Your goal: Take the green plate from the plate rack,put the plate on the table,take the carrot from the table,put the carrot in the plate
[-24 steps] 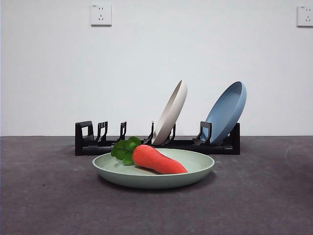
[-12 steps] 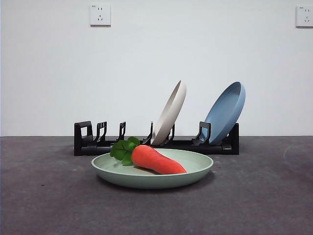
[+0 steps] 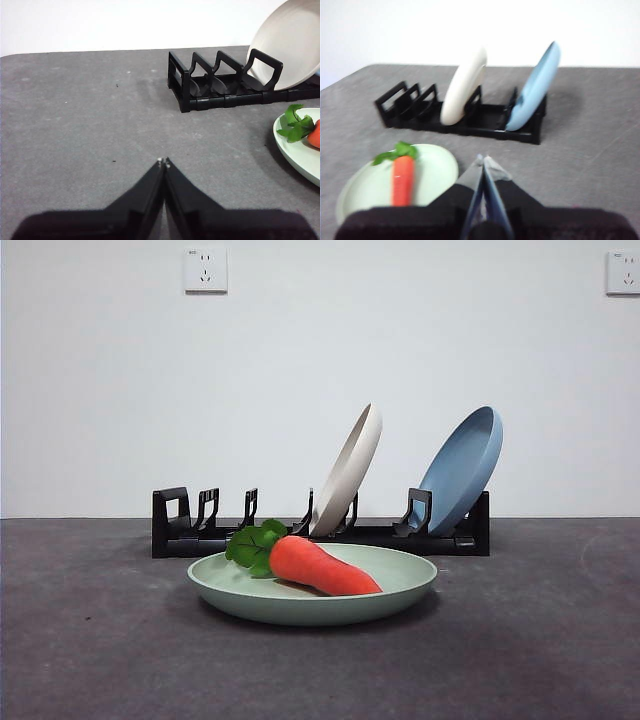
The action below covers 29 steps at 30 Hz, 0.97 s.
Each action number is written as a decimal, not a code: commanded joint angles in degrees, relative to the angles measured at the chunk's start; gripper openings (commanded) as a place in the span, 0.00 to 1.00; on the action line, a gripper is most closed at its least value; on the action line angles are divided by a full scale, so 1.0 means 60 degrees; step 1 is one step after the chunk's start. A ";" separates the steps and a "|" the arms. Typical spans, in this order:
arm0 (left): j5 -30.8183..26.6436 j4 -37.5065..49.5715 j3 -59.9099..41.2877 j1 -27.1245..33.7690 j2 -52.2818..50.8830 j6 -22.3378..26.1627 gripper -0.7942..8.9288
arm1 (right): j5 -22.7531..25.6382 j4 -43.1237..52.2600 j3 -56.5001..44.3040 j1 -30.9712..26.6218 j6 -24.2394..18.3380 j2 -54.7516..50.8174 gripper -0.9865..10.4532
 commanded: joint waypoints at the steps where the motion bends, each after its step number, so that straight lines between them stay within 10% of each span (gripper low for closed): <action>1: -0.0007 0.0029 -0.0127 0.0033 -0.0025 -0.0091 0.08 | 0.0259 0.0871 -0.1209 -0.0193 -0.0036 -0.0790 0.09; 29: -0.0007 0.0029 -0.0127 0.0033 -0.0025 -0.0091 0.08 | 0.0903 0.1086 -0.3858 -0.0295 0.1315 -0.2801 0.09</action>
